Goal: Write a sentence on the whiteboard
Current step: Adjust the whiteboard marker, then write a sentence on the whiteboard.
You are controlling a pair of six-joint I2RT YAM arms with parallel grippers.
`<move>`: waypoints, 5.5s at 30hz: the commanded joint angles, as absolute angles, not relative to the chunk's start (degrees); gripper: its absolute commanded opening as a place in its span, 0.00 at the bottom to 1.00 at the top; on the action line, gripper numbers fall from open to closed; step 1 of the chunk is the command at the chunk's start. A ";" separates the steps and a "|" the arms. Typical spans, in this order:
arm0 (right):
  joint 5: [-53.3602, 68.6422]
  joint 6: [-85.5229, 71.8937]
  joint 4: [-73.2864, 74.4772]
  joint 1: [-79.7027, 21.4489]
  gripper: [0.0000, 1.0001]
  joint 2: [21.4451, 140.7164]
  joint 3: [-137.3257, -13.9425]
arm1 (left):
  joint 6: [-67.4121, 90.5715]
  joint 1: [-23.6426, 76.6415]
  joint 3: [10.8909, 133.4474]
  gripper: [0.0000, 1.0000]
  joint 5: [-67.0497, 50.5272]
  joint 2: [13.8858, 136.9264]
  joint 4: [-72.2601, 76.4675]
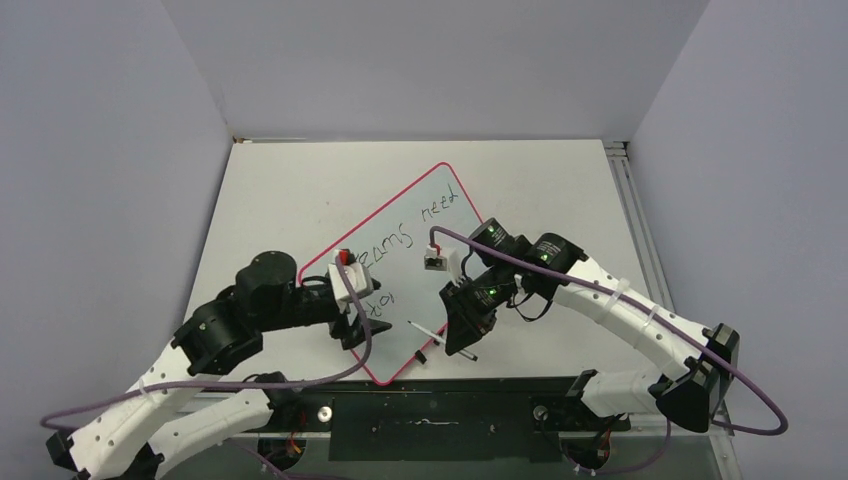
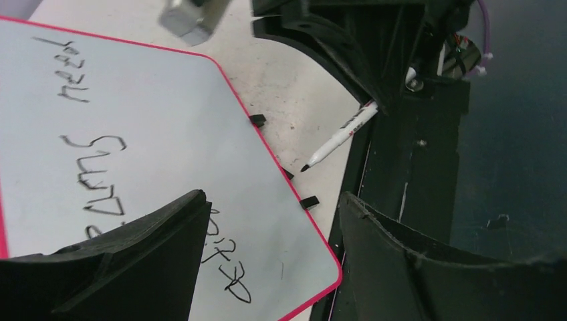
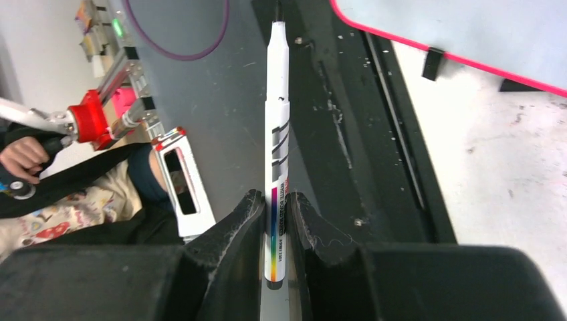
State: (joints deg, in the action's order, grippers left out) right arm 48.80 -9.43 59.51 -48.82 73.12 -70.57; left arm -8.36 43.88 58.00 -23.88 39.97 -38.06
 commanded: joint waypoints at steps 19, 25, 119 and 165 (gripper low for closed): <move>58.49 -9.99 56.24 -51.64 0.05 74.27 -70.96 | -14.38 79.48 54.77 0.37 -0.80 55.42 -29.73; 57.04 -14.21 49.82 -50.86 0.08 72.40 -68.55 | -8.59 81.58 52.38 0.00 0.64 56.07 -27.65; -2.85 -20.34 5.50 -58.44 0.05 42.78 -39.70 | 33.17 48.64 51.49 0.82 -3.88 41.87 -29.25; 17.26 -23.70 -16.12 -50.60 0.05 50.35 -33.67 | 54.00 43.88 31.11 0.55 8.25 19.08 -41.54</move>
